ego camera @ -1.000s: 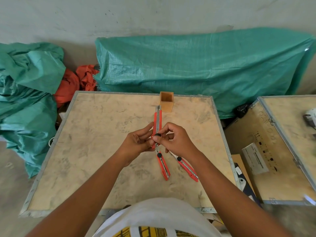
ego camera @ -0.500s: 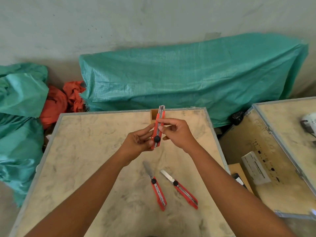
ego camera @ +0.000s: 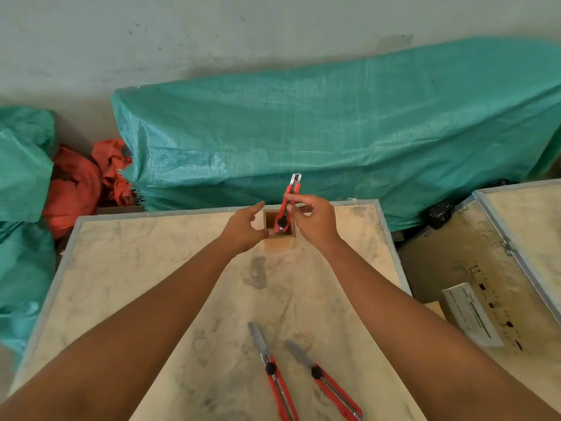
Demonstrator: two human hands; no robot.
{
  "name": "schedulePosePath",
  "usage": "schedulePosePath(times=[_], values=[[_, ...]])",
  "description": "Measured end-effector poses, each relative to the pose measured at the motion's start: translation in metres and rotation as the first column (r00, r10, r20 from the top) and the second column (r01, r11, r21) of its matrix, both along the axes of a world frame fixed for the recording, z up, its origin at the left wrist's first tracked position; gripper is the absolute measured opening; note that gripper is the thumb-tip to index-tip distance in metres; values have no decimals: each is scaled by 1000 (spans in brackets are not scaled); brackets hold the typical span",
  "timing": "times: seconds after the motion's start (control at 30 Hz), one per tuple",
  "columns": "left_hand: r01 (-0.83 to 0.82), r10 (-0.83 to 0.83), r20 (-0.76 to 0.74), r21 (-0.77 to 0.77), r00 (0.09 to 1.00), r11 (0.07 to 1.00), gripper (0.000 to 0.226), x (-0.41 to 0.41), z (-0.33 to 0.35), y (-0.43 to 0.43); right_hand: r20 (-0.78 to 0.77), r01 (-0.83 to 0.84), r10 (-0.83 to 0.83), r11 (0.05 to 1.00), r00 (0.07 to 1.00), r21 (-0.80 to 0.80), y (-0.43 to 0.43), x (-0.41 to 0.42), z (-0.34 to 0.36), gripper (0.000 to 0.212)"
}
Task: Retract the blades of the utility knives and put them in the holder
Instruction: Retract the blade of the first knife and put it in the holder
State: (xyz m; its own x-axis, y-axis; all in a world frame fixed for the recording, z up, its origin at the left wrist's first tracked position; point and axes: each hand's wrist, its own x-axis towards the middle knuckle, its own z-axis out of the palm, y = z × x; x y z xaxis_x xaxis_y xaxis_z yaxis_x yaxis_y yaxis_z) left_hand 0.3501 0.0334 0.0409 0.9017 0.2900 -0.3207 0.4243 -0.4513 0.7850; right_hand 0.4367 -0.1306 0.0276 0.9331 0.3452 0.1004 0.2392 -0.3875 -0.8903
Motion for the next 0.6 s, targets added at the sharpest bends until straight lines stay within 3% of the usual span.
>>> schedulePosePath(times=[0.13, 0.3, 0.6], values=[[133, -123, -96, 107, 988, 985, 99, 18, -27, 6, 109, -19, 29, 996, 994, -92, 9, 11, -28, 28], [113, -111, -71, 23, 991, 993, 92, 26, -50, 4, 136, -54, 84, 976, 987, -212, 12, 19, -49, 28], [70, -69, -17, 10, 997, 998, 90, 24, -59, 4, 65, -37, 48, 986, 997, -163, 10, 18, -60, 28]])
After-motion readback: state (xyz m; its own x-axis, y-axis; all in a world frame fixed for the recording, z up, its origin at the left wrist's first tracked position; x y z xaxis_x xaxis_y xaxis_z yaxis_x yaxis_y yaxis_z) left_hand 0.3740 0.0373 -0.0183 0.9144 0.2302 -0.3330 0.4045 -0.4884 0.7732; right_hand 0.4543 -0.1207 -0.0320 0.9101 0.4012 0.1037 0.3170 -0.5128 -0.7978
